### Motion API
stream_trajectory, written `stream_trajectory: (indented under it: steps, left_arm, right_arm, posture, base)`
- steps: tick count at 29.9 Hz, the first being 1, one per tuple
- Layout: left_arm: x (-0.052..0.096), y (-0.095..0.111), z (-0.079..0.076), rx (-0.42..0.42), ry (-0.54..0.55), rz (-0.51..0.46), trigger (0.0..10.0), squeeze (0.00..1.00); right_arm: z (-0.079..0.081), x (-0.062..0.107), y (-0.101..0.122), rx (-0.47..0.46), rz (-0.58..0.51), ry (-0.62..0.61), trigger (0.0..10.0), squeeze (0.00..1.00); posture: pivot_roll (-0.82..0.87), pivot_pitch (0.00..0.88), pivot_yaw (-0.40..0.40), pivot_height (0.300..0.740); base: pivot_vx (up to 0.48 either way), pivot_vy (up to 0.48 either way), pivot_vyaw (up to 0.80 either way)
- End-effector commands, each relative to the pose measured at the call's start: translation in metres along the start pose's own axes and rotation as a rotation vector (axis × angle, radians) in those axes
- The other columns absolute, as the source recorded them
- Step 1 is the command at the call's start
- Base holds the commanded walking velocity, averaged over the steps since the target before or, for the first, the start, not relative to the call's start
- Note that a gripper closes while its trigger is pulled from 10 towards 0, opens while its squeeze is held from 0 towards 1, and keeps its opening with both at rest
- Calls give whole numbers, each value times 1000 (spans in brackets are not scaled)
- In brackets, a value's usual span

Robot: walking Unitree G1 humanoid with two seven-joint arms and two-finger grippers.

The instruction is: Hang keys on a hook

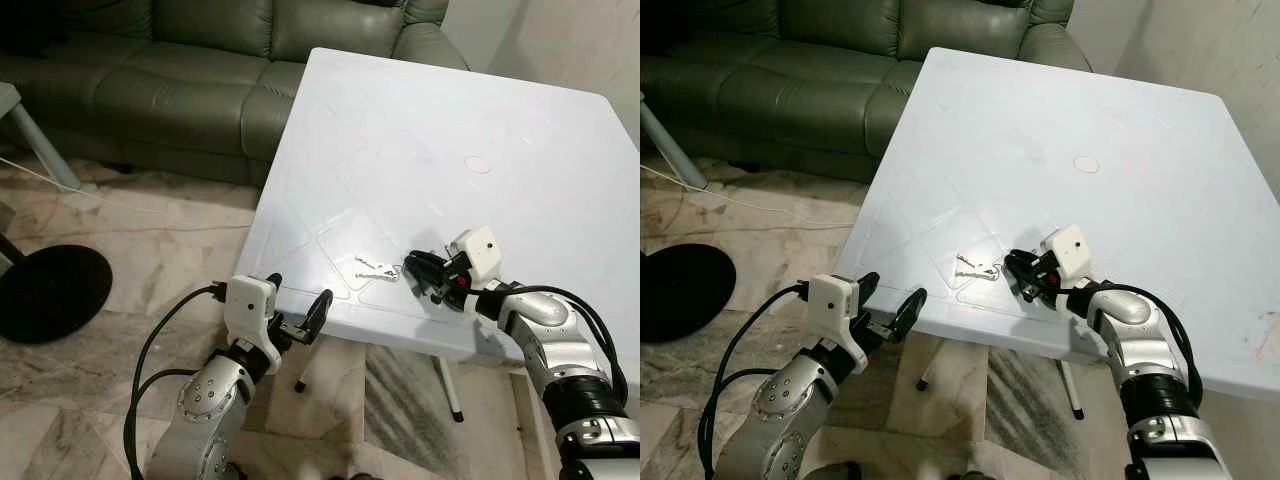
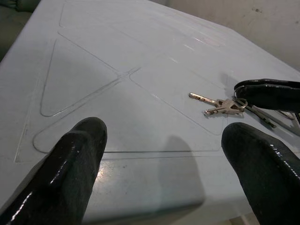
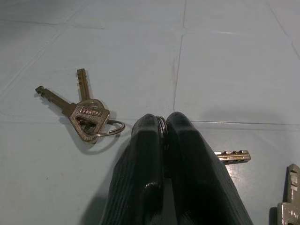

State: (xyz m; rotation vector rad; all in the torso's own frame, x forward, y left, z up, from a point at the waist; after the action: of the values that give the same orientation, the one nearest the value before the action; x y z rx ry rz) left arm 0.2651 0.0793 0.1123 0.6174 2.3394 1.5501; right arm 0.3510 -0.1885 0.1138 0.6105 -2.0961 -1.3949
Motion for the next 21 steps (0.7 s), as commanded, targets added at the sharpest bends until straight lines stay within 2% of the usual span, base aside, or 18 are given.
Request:
stream_trajectory:
  steps: [1,2,3,4,5,12,13,21]
  left_arm:
    - [1,-5,0,15,7,22,10000,0]
    - [1,-5,0,15,7,22,10000,0]
    - [1,-5,0,15,7,22,10000,0]
    - [1,-5,0,15,7,22,10000,0]
    - [1,-5,0,15,6,23,10000,0]
    - [1,-5,-1,16,5,22,10000,0]
    - [1,-5,-1,16,4,23,10000,0]
    - [0,-5,-1,16,5,24,10000,0]
  right_arm:
    - [-7,5,-1,6,14,-5,10000,0]
    - [-6,6,-1,0,12,2,8392,0]
    - [-6,6,-1,-1,10,7,4902,0]
    - [-7,6,-2,1,12,2,8000,82]
    - [-8,6,-2,-18,11,-4,10000,1000]
    - [-8,6,-3,2,18,1,10000,1000]
    - [-8,6,-3,6,22,-2,10000,0]
    - [-10,9,-4,2,18,9,10000,0]
  posture:
    - [38,167,-106,740]
    - [37,168,-106,740]
    - [37,168,-106,740]
    - [38,168,-105,740]
    - [38,168,-105,740]
    - [36,170,-104,740]
    - [36,170,-104,740]
    - [36,169,-105,740]
  base:
    - [0,0,0]
    - [0,0,0]
    - [0,0,0]
    - [0,0,0]
    - [0,0,0]
    - [0,0,0]
    - [0,0,0]
    - [0,0,0]
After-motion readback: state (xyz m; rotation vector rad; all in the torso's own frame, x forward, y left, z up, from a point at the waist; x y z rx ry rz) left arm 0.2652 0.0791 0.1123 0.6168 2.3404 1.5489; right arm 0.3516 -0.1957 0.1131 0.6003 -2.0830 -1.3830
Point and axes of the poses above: a point about 5 cm out from each wrist's last joint towards the gripper, its own x axis pointing back from the gripper into the wrist, its own y axis along the axis of the wrist's last joint, z = x × y, the point moved 2 cm from there along -x, pointing out of the wrist towards the gripper, and after that the axes turned 13 degrees about x, right-handed, at the moved point
